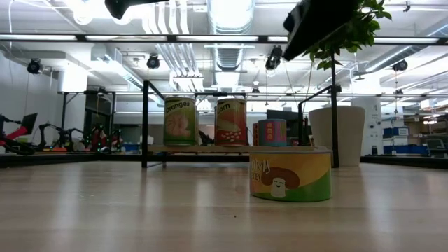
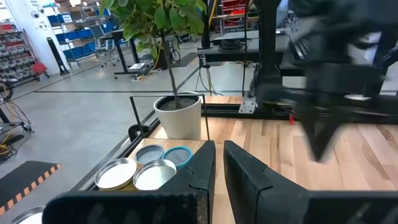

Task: Pick and place cans onto a shelf
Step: Put the canned mushroom on the shelf

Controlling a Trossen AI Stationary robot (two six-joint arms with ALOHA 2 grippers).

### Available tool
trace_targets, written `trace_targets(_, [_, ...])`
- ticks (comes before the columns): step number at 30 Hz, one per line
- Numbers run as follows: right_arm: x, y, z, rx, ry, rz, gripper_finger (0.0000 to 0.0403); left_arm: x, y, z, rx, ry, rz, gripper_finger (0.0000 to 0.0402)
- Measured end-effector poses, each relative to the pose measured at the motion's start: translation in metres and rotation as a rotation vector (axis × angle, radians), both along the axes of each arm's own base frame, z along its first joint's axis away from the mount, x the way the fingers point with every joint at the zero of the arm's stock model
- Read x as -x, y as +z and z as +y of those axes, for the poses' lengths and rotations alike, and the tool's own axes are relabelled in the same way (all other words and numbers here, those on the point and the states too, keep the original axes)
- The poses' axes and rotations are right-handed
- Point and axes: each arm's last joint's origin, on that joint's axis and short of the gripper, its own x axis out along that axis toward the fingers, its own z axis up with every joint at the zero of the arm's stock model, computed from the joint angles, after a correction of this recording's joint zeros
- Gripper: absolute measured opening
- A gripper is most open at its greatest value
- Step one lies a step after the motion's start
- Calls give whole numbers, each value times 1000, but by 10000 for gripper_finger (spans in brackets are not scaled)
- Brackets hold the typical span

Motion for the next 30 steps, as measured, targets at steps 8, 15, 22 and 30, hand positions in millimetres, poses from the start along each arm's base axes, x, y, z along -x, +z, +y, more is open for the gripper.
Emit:
trace_targets(8, [3,-32,52,-86,120,-125,61,0,0,0,6,0,-4,15])
trace_targets(15, [-13,-54,61,-76,97,-68,170,0,0,0,7,1,-5,15])
trace_targets(22, [-30,-65,72,-34,124,59,285,0,0,0,7,1,-4,15])
trace_targets(30, [-41,-85,78,-1,102,203,367,0,0,0,7,1,-4,15])
